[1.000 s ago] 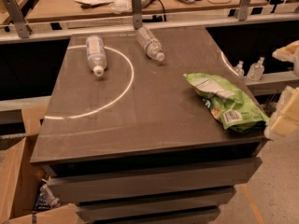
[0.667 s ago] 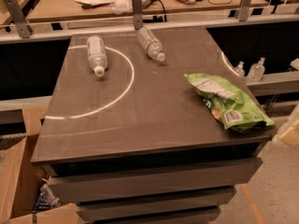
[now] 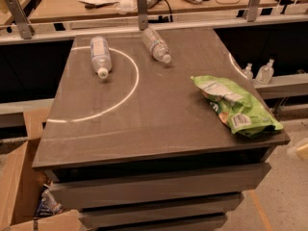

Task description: Move green rice chip bag near water bottle

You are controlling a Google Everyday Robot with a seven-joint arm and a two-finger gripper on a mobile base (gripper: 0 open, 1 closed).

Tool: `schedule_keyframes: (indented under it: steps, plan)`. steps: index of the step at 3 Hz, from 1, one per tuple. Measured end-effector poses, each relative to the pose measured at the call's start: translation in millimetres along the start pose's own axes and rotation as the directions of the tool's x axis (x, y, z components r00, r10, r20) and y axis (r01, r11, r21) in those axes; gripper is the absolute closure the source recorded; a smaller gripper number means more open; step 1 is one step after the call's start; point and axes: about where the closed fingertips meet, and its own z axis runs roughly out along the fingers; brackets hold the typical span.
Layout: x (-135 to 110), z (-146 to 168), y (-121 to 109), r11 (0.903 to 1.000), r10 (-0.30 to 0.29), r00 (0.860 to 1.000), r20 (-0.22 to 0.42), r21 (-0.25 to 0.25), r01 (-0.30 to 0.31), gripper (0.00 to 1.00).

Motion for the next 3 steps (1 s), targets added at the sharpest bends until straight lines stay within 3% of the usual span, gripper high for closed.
schedule_keyframes:
  steps: [3]
  plan:
    - [-10.3,27.8,8.1,0.998,0.052,0.994,0.095,-0.04,-0.049,0.0]
